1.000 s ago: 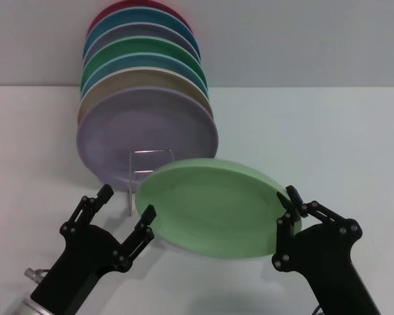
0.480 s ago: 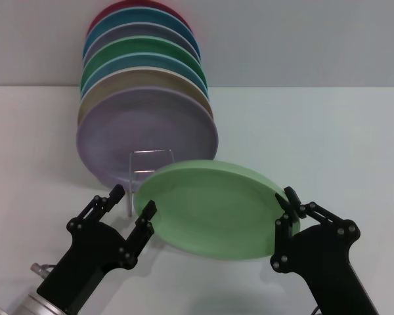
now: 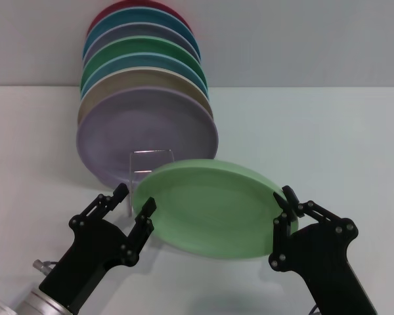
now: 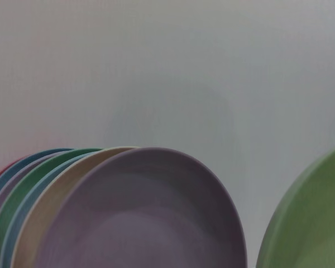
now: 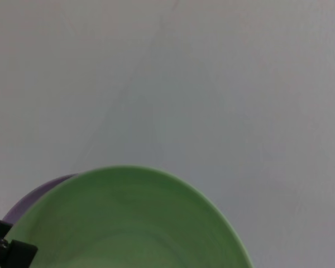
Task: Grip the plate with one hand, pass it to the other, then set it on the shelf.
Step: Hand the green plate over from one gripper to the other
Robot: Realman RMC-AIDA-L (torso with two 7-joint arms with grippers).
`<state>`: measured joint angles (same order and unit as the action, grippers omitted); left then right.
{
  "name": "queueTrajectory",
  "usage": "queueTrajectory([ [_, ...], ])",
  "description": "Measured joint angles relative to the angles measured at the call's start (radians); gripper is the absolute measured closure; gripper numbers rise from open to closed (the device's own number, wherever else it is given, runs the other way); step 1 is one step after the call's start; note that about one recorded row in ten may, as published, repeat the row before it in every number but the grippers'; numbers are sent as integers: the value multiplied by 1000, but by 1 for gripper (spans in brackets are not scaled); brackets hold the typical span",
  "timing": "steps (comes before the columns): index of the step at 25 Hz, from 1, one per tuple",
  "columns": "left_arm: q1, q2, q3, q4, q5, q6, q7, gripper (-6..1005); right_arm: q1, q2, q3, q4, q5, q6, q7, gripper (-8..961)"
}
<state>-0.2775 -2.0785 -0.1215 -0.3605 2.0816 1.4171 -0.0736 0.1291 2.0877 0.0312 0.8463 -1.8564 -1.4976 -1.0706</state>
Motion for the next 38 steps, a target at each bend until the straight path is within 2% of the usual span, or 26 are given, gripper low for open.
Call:
queueTrajectory([
  [14, -2, 0, -3, 0, -2, 0, 0, 727, 2, 2, -2, 0, 1, 6, 0, 929],
  [27, -5, 0, -1, 0, -1, -4, 0, 757, 2, 1, -4, 0, 1, 7, -6, 929],
  [33, -5, 0, 3, 0, 0, -7, 0, 920, 1, 0, -4, 0, 1, 7, -9, 930],
  [38, -5, 0, 3, 0, 0, -9, 0, 922, 1, -1, -4, 2, 0, 7, -9, 930],
])
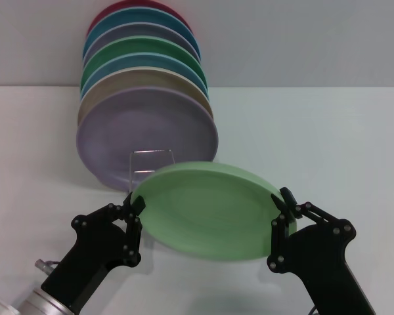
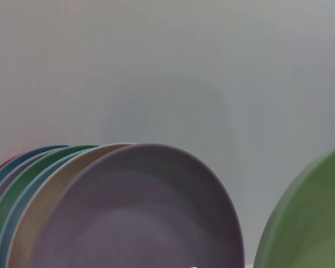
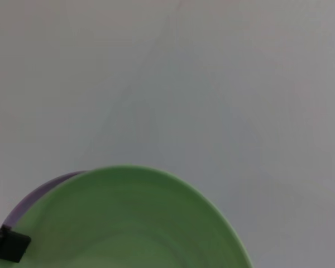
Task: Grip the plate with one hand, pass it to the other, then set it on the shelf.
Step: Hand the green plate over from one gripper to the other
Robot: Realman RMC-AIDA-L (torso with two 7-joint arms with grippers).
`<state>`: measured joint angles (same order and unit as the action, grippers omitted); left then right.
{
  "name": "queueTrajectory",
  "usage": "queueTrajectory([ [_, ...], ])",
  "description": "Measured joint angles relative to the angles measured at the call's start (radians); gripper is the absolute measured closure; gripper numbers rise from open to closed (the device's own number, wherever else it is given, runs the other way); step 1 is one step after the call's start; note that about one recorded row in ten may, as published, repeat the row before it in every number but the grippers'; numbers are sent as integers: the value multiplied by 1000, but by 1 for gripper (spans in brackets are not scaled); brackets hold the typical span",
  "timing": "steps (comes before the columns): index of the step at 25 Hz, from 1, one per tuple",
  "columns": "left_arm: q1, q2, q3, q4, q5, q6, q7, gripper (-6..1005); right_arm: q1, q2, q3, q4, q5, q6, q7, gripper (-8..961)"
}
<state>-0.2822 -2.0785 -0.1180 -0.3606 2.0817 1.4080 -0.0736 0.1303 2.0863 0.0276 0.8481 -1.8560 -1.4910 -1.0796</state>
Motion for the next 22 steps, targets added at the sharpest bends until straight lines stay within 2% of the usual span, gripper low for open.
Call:
queueTrajectory([
  [6, 2, 0, -2, 0, 1, -2, 0, 924, 1, -1, 0, 2, -2, 0, 0, 930],
  [11, 4, 0, -4, 0, 1, -3, 0, 965, 3, -1, 0, 2, -4, 0, 0, 930],
  [22, 12, 0, -5, -12, -7, 1, 50, 966, 9, -4, 0, 0, -9, -1, 0, 929],
])
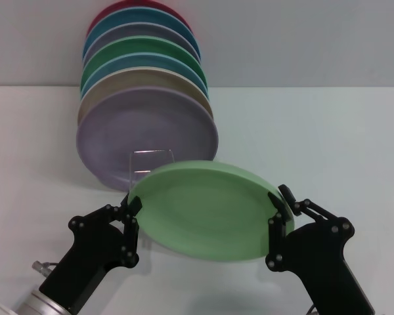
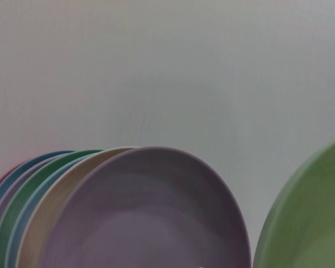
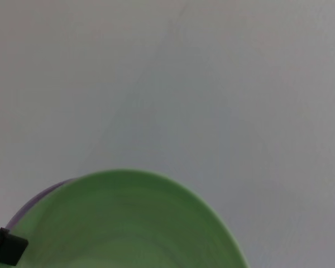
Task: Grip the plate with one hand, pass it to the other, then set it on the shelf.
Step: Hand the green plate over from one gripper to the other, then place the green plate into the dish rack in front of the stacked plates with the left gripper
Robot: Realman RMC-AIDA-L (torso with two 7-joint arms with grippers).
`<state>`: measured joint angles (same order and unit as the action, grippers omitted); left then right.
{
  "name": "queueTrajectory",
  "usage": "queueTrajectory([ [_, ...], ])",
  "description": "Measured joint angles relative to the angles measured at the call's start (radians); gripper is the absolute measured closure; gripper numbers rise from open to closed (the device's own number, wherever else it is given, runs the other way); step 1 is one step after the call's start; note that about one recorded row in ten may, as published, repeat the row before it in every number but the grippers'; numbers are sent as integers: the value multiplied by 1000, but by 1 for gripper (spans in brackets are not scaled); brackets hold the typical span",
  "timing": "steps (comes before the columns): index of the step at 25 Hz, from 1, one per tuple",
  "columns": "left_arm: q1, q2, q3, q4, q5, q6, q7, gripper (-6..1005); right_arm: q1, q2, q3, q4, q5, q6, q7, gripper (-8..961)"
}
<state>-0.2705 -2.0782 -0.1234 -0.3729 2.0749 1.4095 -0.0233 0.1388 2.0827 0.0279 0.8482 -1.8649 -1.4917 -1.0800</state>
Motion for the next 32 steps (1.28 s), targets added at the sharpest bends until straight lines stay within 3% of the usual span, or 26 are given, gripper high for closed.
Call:
queueTrajectory([
  [2, 2, 0, -2, -1, -1, 2, 0, 967, 1, 0, 0, 0, 0, 0, 0, 929],
  [8, 14, 0, -43, -3, -3, 8, -12, 967, 3, -1, -10, 1, 0, -5, 10, 766],
  [16, 42, 8, -88, -1, -2, 67, -29, 968, 9, -3, -53, 1, -10, -45, 37, 677],
  [24, 80, 15, -132, 52, -3, 230, -137, 968, 24, -4, -70, -5, -17, -48, 38, 678],
  [32, 47, 10, -251, 67, -3, 286, -184, 963, 37, -3, -64, -37, -10, -38, 50, 679],
])
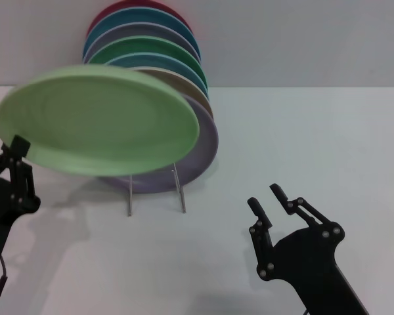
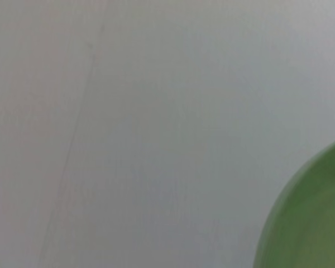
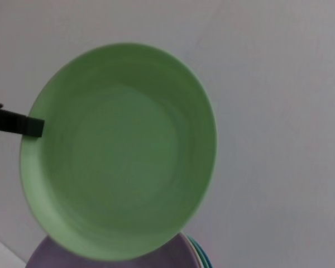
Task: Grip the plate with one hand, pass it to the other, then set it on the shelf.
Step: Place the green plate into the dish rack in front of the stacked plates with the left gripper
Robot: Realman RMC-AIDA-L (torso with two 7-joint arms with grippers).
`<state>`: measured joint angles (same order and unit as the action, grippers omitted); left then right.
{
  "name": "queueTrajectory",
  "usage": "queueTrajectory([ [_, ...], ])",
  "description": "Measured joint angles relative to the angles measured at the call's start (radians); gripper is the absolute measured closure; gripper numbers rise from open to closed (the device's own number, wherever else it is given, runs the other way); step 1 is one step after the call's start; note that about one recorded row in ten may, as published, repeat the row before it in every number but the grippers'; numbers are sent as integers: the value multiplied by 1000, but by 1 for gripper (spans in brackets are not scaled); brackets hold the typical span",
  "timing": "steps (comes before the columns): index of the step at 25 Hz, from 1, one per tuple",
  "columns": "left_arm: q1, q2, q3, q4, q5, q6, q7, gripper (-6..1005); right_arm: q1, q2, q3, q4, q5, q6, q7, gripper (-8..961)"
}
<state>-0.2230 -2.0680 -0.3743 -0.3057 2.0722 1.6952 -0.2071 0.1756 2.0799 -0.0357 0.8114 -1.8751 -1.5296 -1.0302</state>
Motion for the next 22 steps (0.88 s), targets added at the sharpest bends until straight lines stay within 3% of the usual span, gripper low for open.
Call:
queueTrajectory([
  [10, -70, -5, -29, -5, 2, -101, 84, 955, 16, 4, 27, -40, 5, 32, 54, 679],
  [22, -84, -10, -32, -25, 1, -207, 183, 946, 21, 1, 48, -52, 5, 31, 55, 679],
])
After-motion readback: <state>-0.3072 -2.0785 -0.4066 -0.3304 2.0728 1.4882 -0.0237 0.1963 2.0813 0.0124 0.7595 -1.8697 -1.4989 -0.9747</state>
